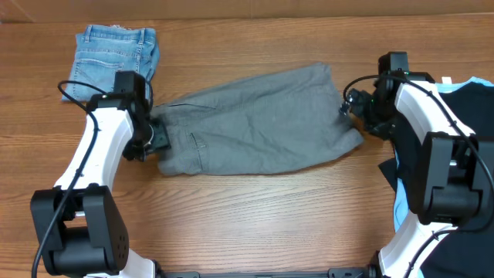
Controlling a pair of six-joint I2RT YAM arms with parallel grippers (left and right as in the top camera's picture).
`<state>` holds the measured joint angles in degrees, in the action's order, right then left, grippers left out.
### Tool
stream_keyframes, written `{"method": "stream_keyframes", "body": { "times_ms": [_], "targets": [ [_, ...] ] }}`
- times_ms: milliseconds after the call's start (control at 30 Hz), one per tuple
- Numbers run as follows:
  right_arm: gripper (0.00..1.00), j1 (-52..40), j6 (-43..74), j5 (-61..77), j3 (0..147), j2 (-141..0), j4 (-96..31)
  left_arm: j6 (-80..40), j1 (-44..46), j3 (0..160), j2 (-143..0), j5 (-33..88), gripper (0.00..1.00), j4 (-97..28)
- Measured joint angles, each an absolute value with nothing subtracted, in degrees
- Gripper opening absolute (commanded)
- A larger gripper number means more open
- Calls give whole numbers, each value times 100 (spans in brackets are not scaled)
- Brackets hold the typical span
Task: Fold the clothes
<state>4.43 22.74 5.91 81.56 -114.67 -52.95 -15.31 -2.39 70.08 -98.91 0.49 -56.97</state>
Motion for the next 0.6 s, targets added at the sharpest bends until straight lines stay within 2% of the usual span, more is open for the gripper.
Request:
{"method": "stream_keyframes", "body": {
  "times_ms": [67, 167, 267, 300, 367, 400, 433, 500, 600],
  "targets": [
    [90, 445, 1979, 609, 8068, -11467, -5280, -1485, -239, 6836, -9891, 130, 66, -5566],
    [72, 432, 1577, 1026, 7839, -11467, -5192, -1448, -239, 6326, -9904, 460, 69, -5072],
    [39, 370, 1221, 1511, 7570, -11461, -5004, -1433, -239, 5942, -9915, 862, 71, -4584],
    [32, 349, 1142, 1638, 7511, -11459, -4915, -1415, -239, 5822, -9915, 1007, 69, -4383],
    [24, 305, 1037, 1800, 7415, -11459, -4825, -1361, -235, 5638, -9915, 1238, 57, -4062],
    [19, 292, 996, 1855, 7382, -11459, -4827, -1345, -235, 5568, -9915, 1319, 45, -3938],
    [17, 285, 982, 1900, 7367, -11459, -4875, -1317, -233, 5500, -9915, 1391, 29, -3841],
    [17, 279, 1120, 1879, 7343, -11459, -4993, -1243, -235, 5435, -9915, 1441, 6, -3767],
    [16, 255, 1717, 1516, 7356, -11448, -5583, -1179, -237, 5437, -9913, 1400, 4, -3820]
  ]
}}
